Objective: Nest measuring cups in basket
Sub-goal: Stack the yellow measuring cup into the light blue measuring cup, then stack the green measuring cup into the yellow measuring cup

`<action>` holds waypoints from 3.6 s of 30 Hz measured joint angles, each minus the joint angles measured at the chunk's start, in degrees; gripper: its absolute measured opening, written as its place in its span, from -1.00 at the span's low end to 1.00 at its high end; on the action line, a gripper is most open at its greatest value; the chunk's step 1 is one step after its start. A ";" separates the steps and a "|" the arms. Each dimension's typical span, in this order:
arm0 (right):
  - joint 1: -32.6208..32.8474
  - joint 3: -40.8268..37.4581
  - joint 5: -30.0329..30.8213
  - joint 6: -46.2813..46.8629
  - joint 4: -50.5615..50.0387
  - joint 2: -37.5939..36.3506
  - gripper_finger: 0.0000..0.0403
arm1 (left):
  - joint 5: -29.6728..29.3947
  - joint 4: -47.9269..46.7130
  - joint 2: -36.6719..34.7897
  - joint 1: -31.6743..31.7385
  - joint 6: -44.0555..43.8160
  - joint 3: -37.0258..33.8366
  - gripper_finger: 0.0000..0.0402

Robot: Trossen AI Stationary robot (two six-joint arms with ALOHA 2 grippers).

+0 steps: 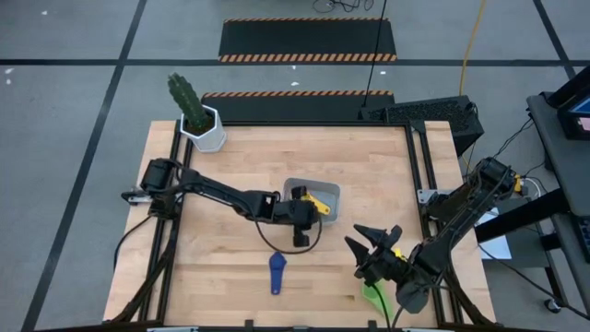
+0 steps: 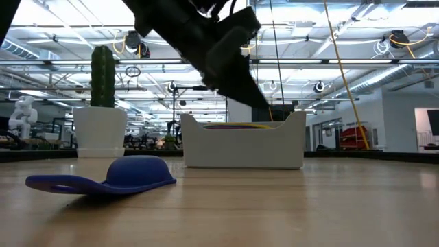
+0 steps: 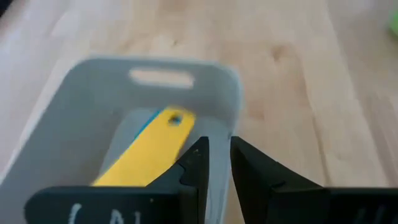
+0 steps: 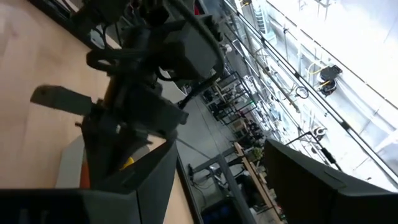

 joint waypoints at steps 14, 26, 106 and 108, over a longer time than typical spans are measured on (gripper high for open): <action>0.48 0.00 0.05 0.07 0.44 0.00 0.18 | 2.27 3.28 3.71 2.62 -0.04 0.06 -0.65; 0.52 0.00 0.08 -0.18 0.44 0.00 0.18 | 1.28 3.70 3.91 2.78 -0.21 -0.01 -0.66; 11.03 18.44 -62.59 105.40 -57.34 17.90 0.09 | -4.72 7.87 -7.35 -20.57 -10.71 -0.01 -0.65; 10.68 16.71 -63.60 105.86 -55.32 17.90 0.09 | -4.72 7.87 -7.35 -20.55 -10.69 -0.01 -0.65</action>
